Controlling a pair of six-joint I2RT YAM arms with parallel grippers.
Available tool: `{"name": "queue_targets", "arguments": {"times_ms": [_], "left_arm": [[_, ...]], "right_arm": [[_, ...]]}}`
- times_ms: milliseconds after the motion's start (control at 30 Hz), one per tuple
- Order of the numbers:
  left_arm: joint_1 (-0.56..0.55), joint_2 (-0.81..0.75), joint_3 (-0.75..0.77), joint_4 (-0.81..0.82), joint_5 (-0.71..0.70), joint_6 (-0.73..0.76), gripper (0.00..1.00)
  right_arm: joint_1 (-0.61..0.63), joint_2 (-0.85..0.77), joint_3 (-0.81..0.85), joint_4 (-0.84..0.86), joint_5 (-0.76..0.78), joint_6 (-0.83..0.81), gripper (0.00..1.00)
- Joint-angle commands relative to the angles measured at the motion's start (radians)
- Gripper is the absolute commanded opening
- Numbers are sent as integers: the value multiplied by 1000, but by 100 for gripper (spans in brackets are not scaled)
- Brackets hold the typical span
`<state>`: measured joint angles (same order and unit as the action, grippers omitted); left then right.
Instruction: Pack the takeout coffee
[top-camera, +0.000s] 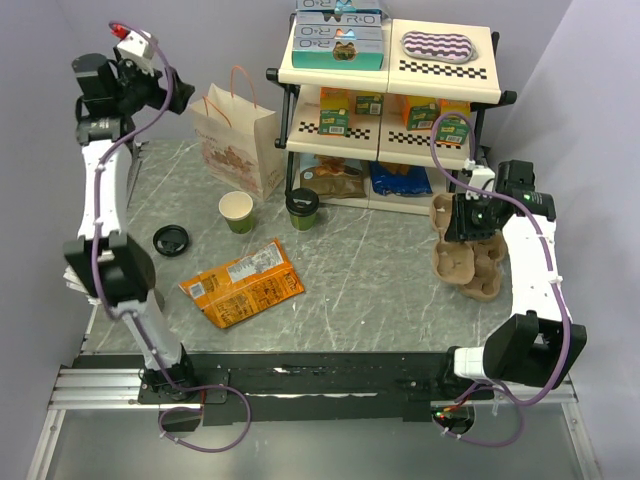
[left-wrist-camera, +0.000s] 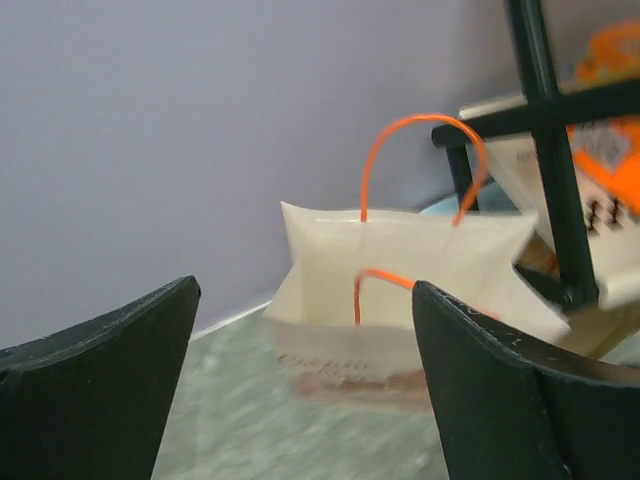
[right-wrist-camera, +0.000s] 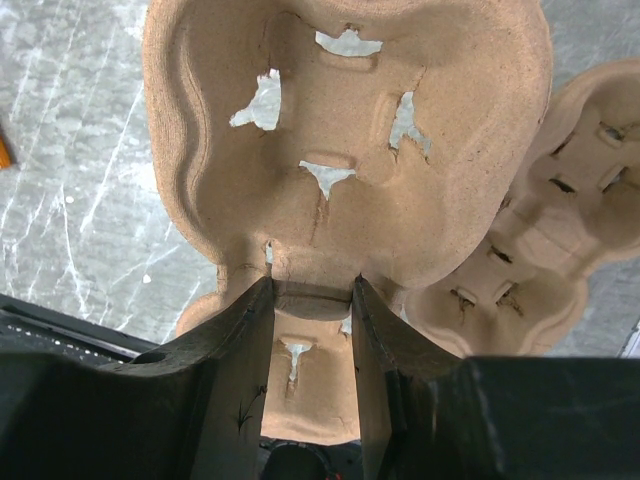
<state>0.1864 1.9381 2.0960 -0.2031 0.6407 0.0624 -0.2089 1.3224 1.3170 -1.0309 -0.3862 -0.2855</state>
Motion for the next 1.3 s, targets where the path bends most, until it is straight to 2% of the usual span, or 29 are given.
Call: {"name": "queue_targets", "arguments": {"times_ms": [0, 100, 200, 300, 433, 633, 833, 967, 1033, 1267], "left_arm": [[-30, -157, -80, -202, 19, 486, 95], [-79, -186, -123, -260, -35, 620, 95], [-145, -199, -160, -236, -110, 690, 95], [-206, -177, -165, -222, -194, 715, 93], [-238, -128, -99, -230, -240, 688, 88], [-265, -137, -136, -200, -295, 734, 89], [-268, -123, -73, -246, -285, 680, 88], [-254, -191, -108, -246, -239, 680, 99], [-242, -237, -132, -255, -201, 689, 99], [-216, -268, -160, -346, -199, 856, 100]], "right_arm": [[6, -35, -21, 28, -23, -6, 0], [6, -26, -19, 26, -34, -6, 0], [6, -8, -4, 23, -46, -9, 0], [6, 4, 16, 19, -54, -11, 0], [8, -5, 21, 12, -54, -12, 0], [8, -40, -30, 29, -51, -6, 0], [6, -48, -53, 43, -43, -3, 0], [5, -49, -41, 43, -33, -4, 0], [6, -49, -42, 43, -29, -6, 0], [5, -46, -64, 61, -39, 2, 0]]}}
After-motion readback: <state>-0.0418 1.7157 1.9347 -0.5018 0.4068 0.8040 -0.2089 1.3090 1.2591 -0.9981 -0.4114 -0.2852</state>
